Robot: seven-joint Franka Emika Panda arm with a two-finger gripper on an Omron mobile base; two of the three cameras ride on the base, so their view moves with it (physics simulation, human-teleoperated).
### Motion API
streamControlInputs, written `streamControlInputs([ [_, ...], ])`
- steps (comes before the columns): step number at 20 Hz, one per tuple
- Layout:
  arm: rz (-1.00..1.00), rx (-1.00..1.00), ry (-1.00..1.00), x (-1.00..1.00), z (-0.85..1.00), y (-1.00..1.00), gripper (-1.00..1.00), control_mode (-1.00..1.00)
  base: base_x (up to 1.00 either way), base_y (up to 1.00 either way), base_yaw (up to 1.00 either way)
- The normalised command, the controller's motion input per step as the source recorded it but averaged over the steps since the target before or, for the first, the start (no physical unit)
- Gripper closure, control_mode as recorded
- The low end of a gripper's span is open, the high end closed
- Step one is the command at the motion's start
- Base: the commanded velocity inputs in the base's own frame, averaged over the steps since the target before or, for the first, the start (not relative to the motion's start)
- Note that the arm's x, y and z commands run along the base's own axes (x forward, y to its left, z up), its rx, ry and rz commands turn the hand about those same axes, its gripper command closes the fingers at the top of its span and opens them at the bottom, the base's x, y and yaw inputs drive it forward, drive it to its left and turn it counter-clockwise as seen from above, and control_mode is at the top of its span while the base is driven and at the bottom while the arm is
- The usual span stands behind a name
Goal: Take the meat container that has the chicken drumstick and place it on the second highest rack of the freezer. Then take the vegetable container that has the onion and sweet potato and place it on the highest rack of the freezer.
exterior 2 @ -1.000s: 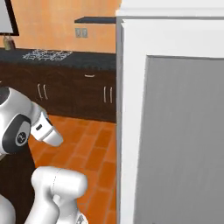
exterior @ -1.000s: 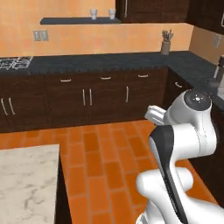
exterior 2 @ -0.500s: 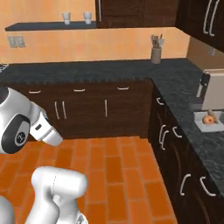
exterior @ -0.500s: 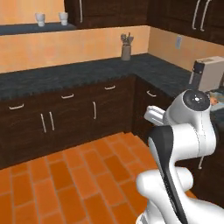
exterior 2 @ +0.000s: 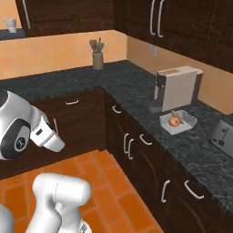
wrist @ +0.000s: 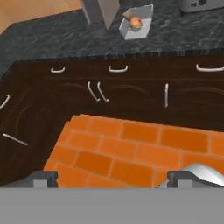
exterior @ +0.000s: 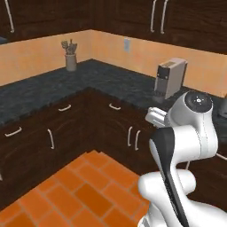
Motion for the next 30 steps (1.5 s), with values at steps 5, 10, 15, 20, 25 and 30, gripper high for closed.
streamControlInputs([
  [5,0.0,0.0,0.0,0.0,0.0,0.0,-1.0,1.0,0.78,0.0,-0.63],
  [10,0.0,0.0,0.0,0.0,0.0,0.0,-1.0,1.0,0.9,0.0,-0.6],
  [15,0.0,0.0,0.0,0.0,0.0,0.0,-1.0,1.0,0.62,0.08,-0.57],
  [20,0.0,0.0,0.0,0.0,0.0,0.0,-1.0,1.0,0.52,0.44,-0.47],
  [25,0.0,0.0,0.0,0.0,0.0,0.0,-1.0,1.0,0.47,0.6,-0.21],
  [30,0.0,0.0,0.0,0.0,0.0,0.0,-1.0,1.0,0.76,-0.2,-0.05],
])
